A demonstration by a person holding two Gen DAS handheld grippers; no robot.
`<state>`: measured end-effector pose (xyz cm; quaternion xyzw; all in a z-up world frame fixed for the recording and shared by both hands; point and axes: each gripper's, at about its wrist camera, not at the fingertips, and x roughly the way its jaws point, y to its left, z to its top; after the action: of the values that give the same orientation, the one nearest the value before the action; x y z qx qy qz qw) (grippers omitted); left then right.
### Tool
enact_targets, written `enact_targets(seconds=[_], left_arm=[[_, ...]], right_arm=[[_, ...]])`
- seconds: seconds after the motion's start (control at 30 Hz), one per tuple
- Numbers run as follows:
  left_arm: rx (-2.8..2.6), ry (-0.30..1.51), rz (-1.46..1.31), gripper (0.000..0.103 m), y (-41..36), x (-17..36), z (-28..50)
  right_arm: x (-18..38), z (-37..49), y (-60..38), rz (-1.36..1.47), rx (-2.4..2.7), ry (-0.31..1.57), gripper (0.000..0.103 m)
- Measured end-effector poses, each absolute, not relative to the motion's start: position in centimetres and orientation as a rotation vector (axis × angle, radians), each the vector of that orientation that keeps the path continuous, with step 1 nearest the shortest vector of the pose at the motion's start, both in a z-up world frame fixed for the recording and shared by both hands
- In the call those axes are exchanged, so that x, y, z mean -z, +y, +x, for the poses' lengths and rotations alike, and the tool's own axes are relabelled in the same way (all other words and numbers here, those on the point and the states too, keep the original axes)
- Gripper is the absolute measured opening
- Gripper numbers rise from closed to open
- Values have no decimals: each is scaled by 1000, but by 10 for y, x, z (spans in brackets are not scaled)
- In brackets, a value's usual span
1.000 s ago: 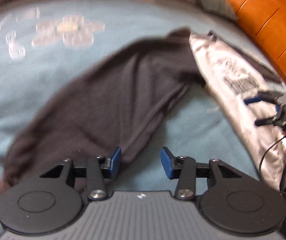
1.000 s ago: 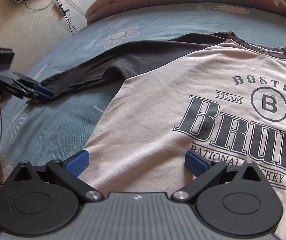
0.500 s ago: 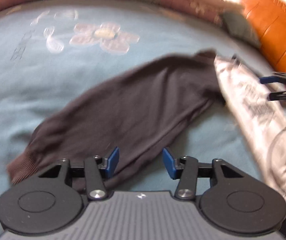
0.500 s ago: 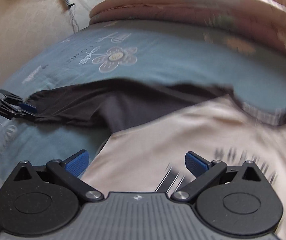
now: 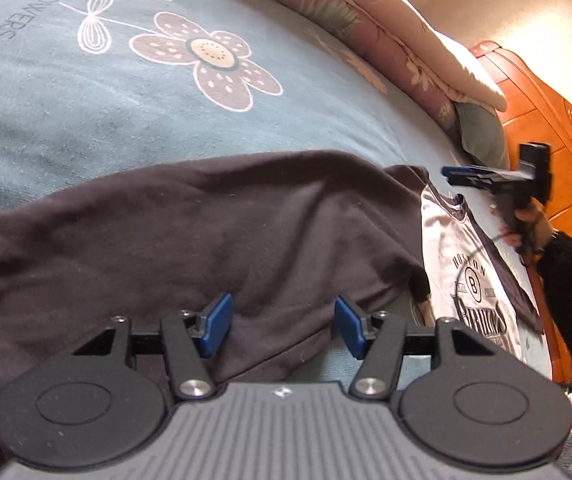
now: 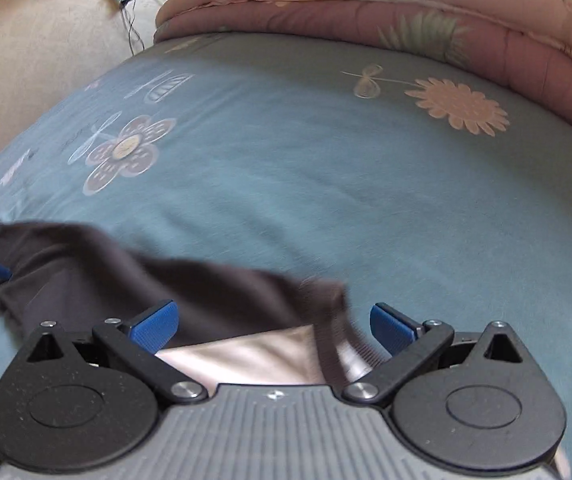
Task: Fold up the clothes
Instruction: 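Move the open right gripper down to the dark sleeve cuff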
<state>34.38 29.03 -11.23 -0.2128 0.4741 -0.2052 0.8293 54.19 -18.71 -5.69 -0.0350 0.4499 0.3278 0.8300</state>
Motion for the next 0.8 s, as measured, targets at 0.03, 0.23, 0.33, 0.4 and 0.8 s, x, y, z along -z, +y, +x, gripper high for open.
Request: enact_targets(seconds=[0.03,0.23,0.33,0.4,0.8], left_arm=[[428,1007,-454,58,289,112,344],[389,1016,-449,58,283,110,346],[382,1022,-462,58,283,111,349],[377,1018,-474,58,283,113,351],[376,1012,-476,59,282,113,352]], right_arm=[[64,553,-191,-40,-725,963,103],[104,607,-214,227,-951,1065,103],[116,628,-227,398,-1058,1130,103],[121,634,-222,425,-1106,1147,103],[121,629,-201,356,-1228,1205,103]])
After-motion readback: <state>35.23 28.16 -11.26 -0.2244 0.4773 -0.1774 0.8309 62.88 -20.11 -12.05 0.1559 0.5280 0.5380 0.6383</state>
